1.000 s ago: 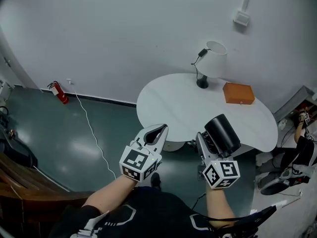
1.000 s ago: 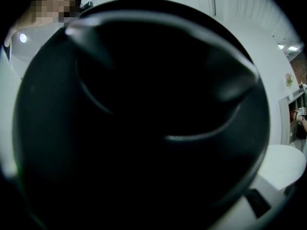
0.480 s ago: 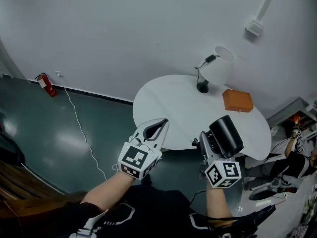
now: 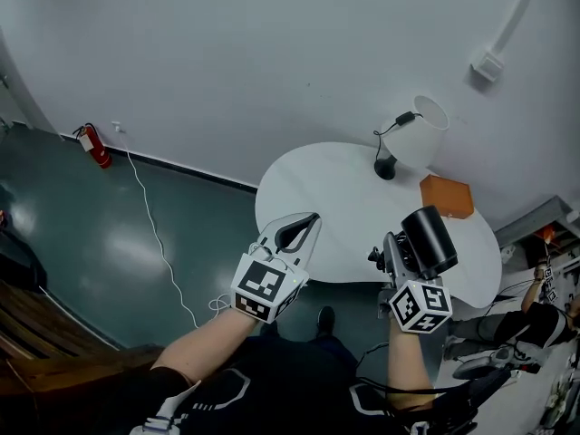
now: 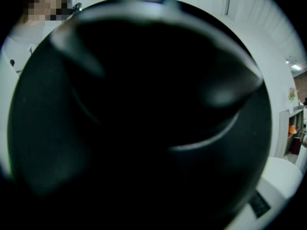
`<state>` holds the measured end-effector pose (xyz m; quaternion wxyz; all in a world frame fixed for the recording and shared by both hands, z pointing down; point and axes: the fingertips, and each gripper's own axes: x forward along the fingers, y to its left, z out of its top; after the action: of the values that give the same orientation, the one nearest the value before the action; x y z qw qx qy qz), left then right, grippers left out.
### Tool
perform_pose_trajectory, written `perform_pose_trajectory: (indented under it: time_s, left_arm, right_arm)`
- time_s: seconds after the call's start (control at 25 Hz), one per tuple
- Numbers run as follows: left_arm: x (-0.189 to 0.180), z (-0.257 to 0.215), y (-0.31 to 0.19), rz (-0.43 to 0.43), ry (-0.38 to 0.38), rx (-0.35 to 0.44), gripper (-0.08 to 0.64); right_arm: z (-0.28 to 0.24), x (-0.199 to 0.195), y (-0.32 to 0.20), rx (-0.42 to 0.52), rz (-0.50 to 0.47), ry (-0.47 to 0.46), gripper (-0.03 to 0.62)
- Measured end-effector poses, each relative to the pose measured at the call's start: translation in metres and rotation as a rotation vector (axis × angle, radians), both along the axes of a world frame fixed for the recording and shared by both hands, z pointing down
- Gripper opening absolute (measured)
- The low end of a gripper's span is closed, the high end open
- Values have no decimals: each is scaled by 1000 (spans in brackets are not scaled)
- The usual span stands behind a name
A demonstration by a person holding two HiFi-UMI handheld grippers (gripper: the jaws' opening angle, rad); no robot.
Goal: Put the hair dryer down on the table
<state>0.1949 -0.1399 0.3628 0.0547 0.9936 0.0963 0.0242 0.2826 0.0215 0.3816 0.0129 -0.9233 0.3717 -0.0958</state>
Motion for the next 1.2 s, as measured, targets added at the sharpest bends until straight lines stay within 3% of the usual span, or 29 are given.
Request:
perform_pose_trajectory:
  time_s: [0.4,0.84,1.2]
  left_arm:
    - [49,8,12,-35,-39,2,6]
    - [112,28,38,-105,-89,9,6]
    - [133,46,45,-197,-137,-34,6]
  right_arm:
    - [11,57,-6,-15,-86,-2,281]
    - [47,127,-7,-55,-238,-88,281]
    - [86,154,-23,-108,-407,-178,281]
